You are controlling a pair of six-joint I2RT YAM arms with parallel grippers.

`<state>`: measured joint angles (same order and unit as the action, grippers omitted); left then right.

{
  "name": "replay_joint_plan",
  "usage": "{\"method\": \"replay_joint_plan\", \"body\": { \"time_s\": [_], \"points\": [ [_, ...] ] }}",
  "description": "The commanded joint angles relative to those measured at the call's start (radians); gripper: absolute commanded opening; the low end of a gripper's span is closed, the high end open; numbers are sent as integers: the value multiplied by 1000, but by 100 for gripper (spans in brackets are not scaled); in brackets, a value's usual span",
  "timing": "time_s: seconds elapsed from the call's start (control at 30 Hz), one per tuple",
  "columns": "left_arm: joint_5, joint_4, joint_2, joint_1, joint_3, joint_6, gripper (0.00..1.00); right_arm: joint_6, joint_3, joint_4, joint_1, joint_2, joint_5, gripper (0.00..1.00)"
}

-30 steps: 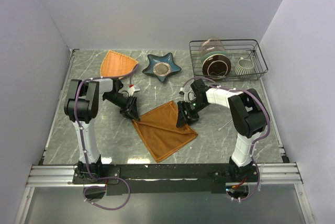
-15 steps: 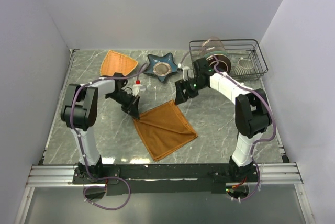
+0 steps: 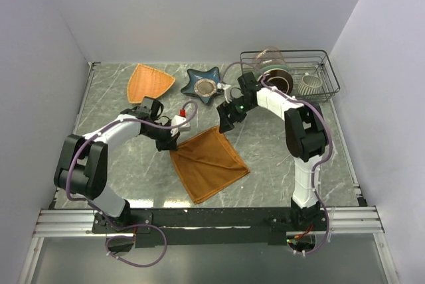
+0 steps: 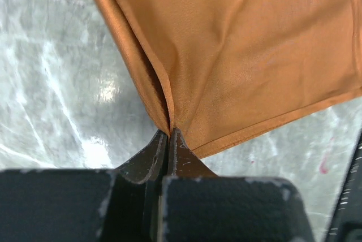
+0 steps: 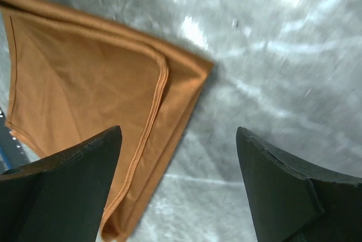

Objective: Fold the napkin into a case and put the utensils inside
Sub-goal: Pick up the upper triangle-folded napkin from the center of the board.

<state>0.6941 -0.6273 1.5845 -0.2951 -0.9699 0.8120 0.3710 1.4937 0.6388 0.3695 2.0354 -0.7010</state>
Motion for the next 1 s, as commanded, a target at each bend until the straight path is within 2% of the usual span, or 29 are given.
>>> {"method": "replay_joint_plan", "body": {
  "time_s": [0.0,0.13,0.5,0.97],
  "points": [
    [7,60,-40,-27,22,194,1,106,132,33,13,23,-51,91],
    [18,48,-26,-32,8,249,1,140,204,81,31,69,-54,93],
    [38,17,-46,-45,17,401,1,420,485,367,112,222,-29,91],
    [67,3,-90,-47,33,492,1,579,643,512,190,345,136,83]
  ]
}}
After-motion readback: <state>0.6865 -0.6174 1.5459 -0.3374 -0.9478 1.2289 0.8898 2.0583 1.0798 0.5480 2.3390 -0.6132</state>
